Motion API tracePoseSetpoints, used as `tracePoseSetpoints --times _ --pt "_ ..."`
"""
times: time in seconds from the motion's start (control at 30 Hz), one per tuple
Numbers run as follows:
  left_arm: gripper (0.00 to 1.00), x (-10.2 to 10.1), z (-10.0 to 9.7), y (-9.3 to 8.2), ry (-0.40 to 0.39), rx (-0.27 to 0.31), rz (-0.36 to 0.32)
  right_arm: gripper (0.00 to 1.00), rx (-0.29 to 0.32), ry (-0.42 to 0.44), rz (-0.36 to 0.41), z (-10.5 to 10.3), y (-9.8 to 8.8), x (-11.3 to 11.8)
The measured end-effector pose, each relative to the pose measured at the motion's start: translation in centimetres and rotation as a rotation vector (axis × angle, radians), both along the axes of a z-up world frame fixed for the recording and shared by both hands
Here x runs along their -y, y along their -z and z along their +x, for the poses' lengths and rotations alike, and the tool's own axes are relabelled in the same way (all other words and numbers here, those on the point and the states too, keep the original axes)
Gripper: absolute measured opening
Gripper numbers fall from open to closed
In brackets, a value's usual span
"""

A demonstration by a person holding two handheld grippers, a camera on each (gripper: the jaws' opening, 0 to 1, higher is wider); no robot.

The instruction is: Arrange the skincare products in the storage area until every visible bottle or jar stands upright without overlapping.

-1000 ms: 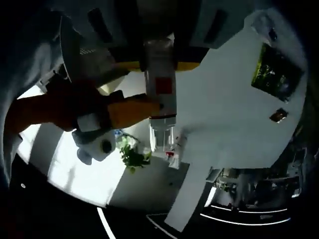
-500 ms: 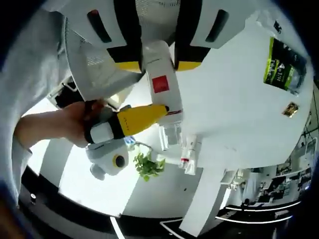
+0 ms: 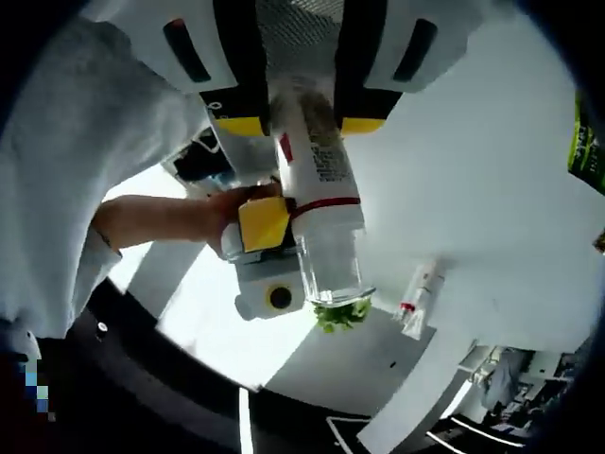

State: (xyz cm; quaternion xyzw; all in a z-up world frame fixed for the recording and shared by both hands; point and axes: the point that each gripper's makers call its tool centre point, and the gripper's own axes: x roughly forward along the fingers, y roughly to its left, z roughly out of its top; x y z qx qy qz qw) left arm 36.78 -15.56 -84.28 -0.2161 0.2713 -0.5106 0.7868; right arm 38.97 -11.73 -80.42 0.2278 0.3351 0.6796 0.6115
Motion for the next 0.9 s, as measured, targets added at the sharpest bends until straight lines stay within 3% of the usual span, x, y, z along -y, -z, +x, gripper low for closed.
tracePoseSetpoints --times 0.1,0.27,0.33,0.4,0.47,0.63,0.77,0.9 --pt "0.20 -0.6 0.9 0.1 -0.067 0.004 0.019 0.12 -0.002 0.046 0.003 0.7 0.0 -0.2" --pt "0.18 -2.4 2.4 2.5 -0.182 0.021 0.211 0.16 0.040 0.172 -0.169 2.4 2.9 -1.1" --pt "0.18 -2.8 2.7 2.9 -0.207 0.020 0.244 0.17 0.027 0.201 -0.172 2.4 3.0 -1.6" --pt "0.18 -3.3 3.2 3.3 -0.251 0.030 0.284 0.17 0.052 0.246 -0.194 2.7 3.2 -2.0" --pt "0.18 -3.8 3.5 3.5 -0.276 0.032 0.317 0.17 0.002 0.303 -0.236 3.1 3.8 -2.2" --pt "0.18 -5.3 4.2 5.0 -0.336 0.075 0.490 0.14 -0.103 0.428 -0.353 3.8 5.7 -2.0" --pt "0.18 -5.3 4.3 5.8 -0.319 0.121 0.594 0.14 -0.107 0.460 -0.393 3.8 6.6 -2.1" --pt "0.18 -5.1 4.2 5.9 -0.314 0.144 0.624 0.14 -0.127 0.506 -0.401 4.0 7.1 -1.7"
